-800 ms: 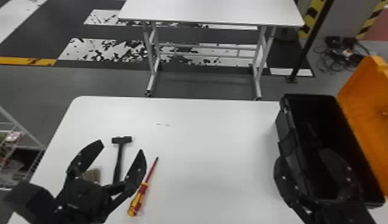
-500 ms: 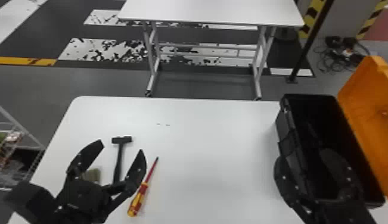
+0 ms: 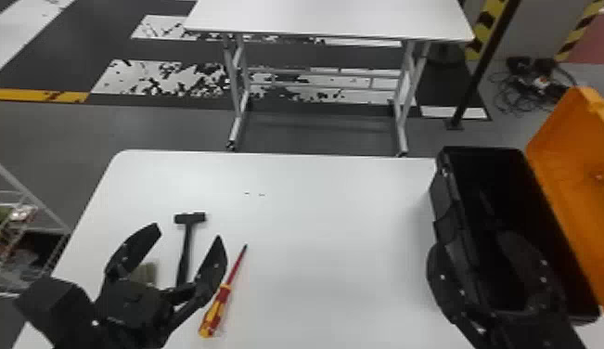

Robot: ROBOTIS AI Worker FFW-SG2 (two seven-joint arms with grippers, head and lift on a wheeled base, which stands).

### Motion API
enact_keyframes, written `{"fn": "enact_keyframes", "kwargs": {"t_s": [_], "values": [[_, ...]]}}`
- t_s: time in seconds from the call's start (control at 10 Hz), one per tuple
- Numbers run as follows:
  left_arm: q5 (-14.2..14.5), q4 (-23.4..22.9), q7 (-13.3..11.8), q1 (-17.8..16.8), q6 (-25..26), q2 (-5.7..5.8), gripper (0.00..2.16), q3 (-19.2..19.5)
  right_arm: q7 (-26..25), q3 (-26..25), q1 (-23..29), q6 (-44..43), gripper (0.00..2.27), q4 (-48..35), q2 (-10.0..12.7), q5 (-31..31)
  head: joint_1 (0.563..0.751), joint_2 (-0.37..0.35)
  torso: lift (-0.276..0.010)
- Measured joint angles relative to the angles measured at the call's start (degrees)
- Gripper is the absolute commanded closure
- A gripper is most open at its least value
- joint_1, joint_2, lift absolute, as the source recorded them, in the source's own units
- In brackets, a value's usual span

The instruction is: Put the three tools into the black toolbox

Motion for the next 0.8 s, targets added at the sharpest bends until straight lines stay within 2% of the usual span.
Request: {"fn": "enact_keyframes", "kwargs": {"t_s": [0.2, 0.6, 0.8], "values": [[1.6, -3.4, 0.6, -0.7, 12.4, 0.01, 0.08, 2.3, 0.0, 0.0, -0.1, -0.1, 0.14, 0.4, -0.1, -0.2, 0.695, 0.049, -0.051], [6.9, -10.3, 2.2, -2.8, 40.3, -0.52, 0.07, 10.9, 0.2, 0.0, -0.8, -1.6, 0.14, 1.7, -0.2, -1.1, 0.695, 0.139, -0.051], [9.5, -13.0, 7.0, -5.1, 57.5, -0.71, 0.08, 14.0, 0.3, 0.1, -1.1, -2.3, 0.14, 2.3, -0.3, -1.2, 0.695, 0.197, -0.051]]}}
